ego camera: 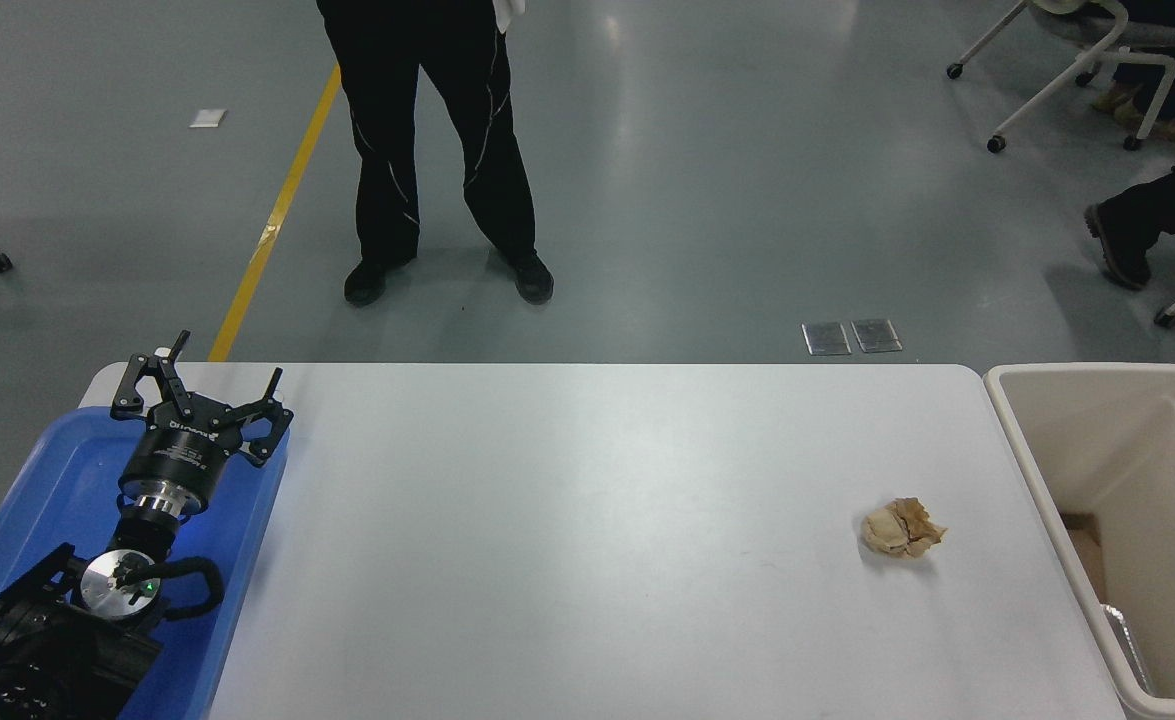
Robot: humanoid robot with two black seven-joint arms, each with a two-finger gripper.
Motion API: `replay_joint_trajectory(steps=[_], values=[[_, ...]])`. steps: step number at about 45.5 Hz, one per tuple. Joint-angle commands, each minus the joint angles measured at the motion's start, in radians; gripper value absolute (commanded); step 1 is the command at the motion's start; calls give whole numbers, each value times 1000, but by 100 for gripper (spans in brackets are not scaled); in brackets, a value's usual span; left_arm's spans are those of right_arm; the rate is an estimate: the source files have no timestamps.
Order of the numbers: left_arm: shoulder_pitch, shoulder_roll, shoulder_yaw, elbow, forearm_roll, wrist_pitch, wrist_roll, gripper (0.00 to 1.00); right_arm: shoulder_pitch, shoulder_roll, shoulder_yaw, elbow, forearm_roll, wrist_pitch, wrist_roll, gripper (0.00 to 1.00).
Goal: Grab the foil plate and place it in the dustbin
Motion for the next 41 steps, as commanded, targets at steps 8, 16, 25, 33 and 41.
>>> replay_joint_trajectory(steps=[8, 16, 25, 33, 41], values=[[-1, 0, 1, 0, 2, 0, 1, 99, 568, -110, -429, 631, -9, 39, -5, 100], [-1, 0, 1, 0, 2, 0, 3, 99, 849, -30, -641, 809, -9, 195, -5, 100], [-1, 0, 3, 0, 2, 0, 3, 99, 1097, 54, -705, 858, -15, 569, -5, 100], [-1, 0, 3, 0, 2, 0, 3, 99, 1272, 134, -699, 866, -15, 870, -5, 100], [0, 0, 1, 0, 0, 0, 1, 99, 1361, 261, -668, 889, -15, 870, -3, 100]])
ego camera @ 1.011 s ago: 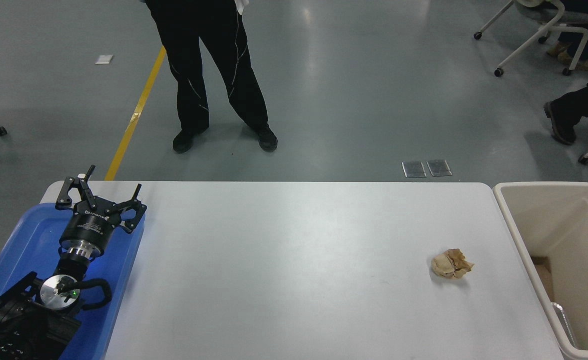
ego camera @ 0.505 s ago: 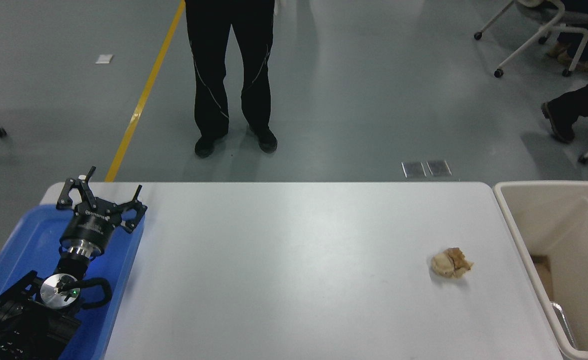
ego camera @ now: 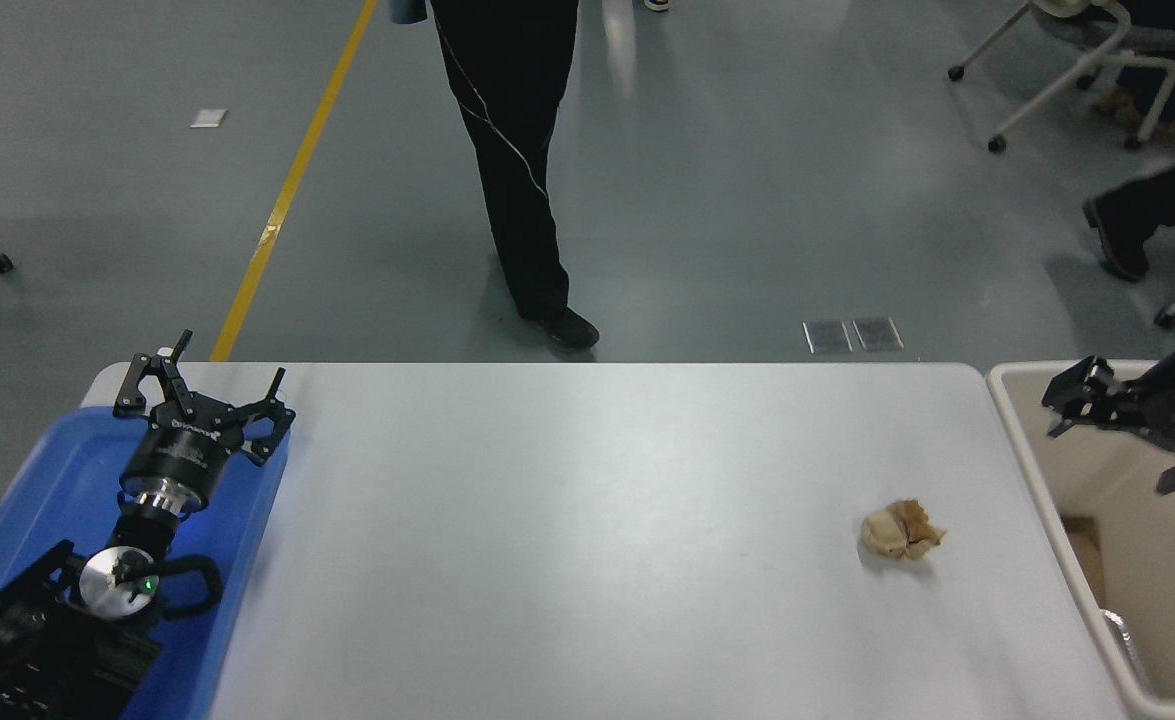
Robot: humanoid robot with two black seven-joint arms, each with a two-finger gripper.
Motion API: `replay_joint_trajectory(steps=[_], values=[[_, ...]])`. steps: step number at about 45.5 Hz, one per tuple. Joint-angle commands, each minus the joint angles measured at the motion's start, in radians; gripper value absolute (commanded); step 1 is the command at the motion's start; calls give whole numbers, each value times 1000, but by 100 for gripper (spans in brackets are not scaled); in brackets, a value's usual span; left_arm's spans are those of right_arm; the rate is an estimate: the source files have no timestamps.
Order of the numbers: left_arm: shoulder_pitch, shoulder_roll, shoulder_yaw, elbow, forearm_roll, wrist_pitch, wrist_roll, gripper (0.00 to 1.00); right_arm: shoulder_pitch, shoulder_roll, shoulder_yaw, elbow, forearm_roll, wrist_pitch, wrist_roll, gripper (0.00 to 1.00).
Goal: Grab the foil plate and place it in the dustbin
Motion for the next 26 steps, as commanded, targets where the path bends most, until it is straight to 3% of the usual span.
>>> replay_joint_trajectory(steps=[1, 15, 26], values=[[1, 0, -1, 0, -2, 0, -1, 99, 195, 156, 1, 60, 1, 159, 1, 100], [2, 0, -3, 0, -2, 0, -1, 99, 397, 257, 34, 235, 27, 159, 1, 100], [1, 0, -1, 0, 0, 0, -1, 99, 393, 318, 44, 232, 36, 159, 4, 100]])
